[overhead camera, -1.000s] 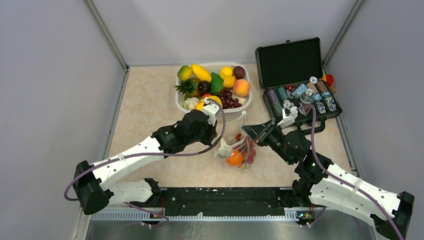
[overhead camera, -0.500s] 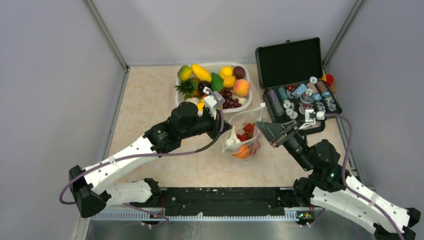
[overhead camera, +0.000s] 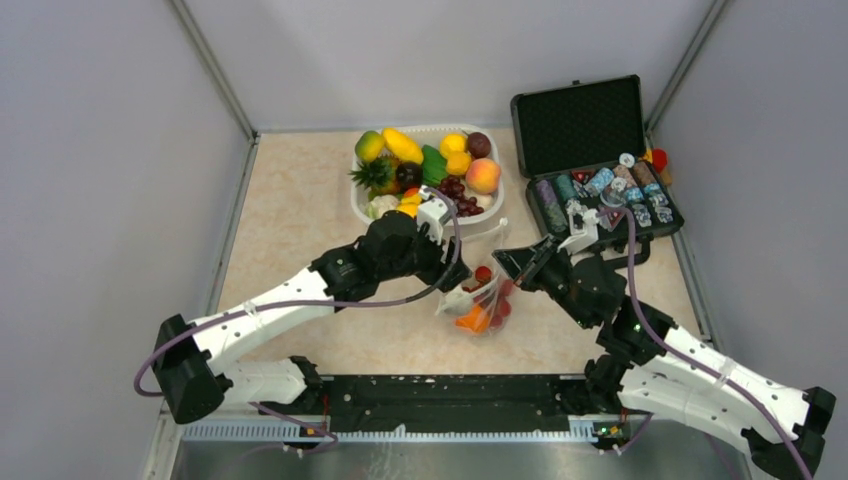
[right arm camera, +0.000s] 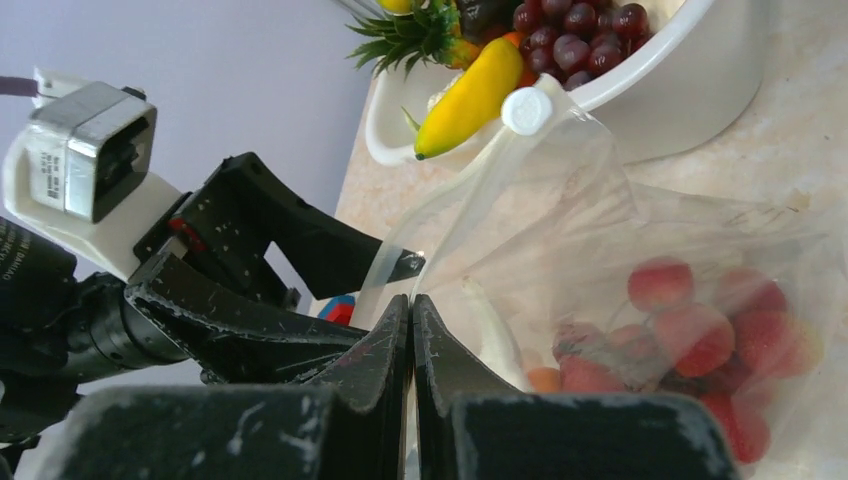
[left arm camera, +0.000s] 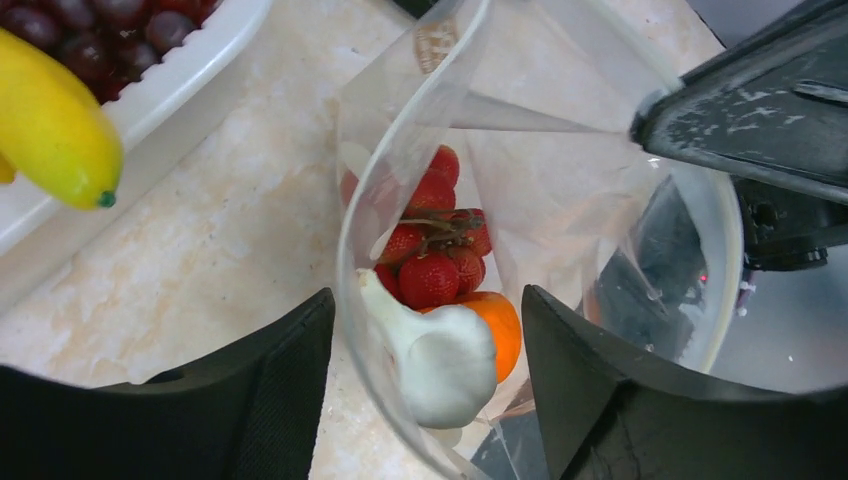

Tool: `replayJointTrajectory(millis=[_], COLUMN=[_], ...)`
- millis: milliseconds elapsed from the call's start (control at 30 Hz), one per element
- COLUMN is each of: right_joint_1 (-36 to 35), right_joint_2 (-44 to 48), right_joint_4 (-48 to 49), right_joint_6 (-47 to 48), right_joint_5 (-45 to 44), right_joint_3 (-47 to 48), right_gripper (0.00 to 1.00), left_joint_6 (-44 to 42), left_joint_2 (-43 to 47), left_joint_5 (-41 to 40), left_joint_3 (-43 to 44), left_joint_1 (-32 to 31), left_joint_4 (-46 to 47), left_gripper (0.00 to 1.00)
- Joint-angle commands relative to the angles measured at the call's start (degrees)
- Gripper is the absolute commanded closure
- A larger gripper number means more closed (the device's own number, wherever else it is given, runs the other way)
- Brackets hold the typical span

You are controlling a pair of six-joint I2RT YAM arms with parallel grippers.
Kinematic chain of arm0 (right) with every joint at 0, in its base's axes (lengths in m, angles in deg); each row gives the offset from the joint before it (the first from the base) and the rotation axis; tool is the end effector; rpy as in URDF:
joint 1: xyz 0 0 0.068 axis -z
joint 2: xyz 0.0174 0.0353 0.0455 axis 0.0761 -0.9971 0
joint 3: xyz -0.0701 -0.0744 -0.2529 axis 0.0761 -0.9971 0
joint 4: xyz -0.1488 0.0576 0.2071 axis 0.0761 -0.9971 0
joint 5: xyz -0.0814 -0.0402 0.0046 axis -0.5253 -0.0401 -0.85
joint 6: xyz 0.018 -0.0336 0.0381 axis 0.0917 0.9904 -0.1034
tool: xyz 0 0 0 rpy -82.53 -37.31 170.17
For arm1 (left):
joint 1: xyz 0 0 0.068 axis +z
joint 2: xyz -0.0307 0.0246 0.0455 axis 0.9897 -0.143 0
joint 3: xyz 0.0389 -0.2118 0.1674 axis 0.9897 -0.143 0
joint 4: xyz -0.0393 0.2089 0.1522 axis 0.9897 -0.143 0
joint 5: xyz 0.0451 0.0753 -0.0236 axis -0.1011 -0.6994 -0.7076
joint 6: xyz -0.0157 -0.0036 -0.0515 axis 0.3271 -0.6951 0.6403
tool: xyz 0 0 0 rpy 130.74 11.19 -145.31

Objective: Place the food in the zip-top bag and seal the zipper
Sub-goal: Adjust the zipper food storage bag at the center of the board, then pick up the fake fruit from the zipper food storage bag.

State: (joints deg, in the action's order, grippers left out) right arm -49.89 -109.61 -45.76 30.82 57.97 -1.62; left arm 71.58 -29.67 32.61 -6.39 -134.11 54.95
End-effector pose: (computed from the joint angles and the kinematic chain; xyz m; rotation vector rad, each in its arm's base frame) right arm 0.1028 0.1211 0.3124 0.2632 1.8172 1.0549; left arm 0.1648 -0.2212 0.3166 0.6981 2.0306 -0.8970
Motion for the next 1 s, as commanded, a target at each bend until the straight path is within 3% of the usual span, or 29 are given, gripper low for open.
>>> replayJointTrajectory(millis=[0,200,433,667,967], right_joint_1=[-0.2,-0.3,-0.2,-0.2,-0.3], right_joint_2=[0.9,3.1,3.2,3.3,3.5], right_joint_4=[2.1,1.3,2.1,2.0,1.7], right_joint_6=[-1.9,-2.9,-4.1,-4.6,-4.6], right_joint_5=[-0.9,-2.1,-1.3,-0.4,-0.6], right_joint_3=[0.8,-0.3,-1.0,-0.8,-0.5], right_gripper=[1.0,1.0,1.0,1.0,1.0], left_joint_6=[-0.7,-4.5,-10.8,-3.6,-1.2], left_joint_2=[4.2,13.0,9.9,-0.5,-10.9], left_joint_5=[-5.7,-13.8,-22.9,-10.4,-1.0], left_joint_3=[0.1,0.1,4.2,10.2,17.0], left_joint_1=[0.0,0.0,3.1,15.5,16.7], left_joint_4=[0.0,3.1,0.2,-0.7,-2.2], left_gripper=[0.27,0.02,0.01,0.01,0.05])
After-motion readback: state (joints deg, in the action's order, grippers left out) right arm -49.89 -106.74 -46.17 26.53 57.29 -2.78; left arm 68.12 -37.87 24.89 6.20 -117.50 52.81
